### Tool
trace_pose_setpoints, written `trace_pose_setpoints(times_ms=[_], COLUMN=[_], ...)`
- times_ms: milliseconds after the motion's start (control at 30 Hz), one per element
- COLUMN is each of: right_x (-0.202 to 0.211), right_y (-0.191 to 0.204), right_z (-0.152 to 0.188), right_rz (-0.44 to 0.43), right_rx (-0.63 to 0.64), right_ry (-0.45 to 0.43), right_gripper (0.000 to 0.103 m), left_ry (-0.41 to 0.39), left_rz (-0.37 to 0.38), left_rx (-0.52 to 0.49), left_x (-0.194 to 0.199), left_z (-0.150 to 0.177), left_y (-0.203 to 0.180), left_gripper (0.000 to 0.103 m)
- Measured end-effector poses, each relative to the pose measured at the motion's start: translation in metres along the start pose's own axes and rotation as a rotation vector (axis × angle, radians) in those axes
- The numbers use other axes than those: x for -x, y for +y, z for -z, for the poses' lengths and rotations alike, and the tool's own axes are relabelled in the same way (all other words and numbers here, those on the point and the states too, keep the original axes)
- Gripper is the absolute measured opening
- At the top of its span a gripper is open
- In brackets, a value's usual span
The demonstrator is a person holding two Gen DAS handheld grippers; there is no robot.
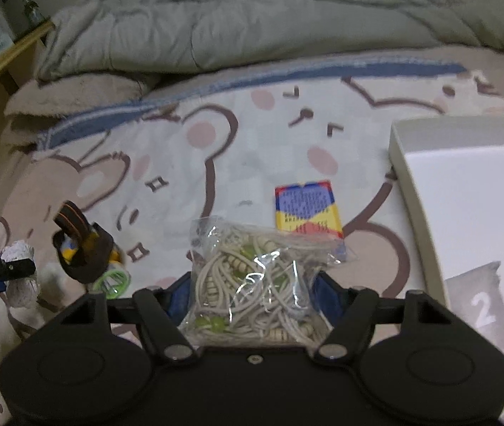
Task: Organize objects
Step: 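Grasp the bag of beige cords with the right tool while the left tool grasps the grey knitted ball, then carry the cord bag and grey knitted ball into the white box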
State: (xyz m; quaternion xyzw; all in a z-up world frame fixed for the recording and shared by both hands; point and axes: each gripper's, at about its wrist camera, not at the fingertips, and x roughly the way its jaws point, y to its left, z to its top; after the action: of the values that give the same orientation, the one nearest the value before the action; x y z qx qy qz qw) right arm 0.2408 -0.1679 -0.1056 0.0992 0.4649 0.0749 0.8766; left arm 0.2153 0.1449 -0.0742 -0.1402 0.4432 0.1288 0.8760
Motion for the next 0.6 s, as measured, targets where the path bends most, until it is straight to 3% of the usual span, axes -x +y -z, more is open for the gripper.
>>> trace_pose_setpoints(times_ms=[300, 600], right_x=[0.042, 0.078], right_y=[0.003, 0.009], right_z=[0.004, 0.013], right_rz=[-0.004, 0.000], right_rx=[0.093, 0.210], right_ry=[-0.114, -0.210], right_gripper=[0.072, 0.072], left_ry=[-0.083, -0.146], left_rz=[0.078, 0.106], left_rx=[-0.097, -0.207], left_x=[0.046, 0.074], left_z=[0.012, 0.030], left_y=[-0.034, -0.063], left_gripper=[0.045, 0.045])
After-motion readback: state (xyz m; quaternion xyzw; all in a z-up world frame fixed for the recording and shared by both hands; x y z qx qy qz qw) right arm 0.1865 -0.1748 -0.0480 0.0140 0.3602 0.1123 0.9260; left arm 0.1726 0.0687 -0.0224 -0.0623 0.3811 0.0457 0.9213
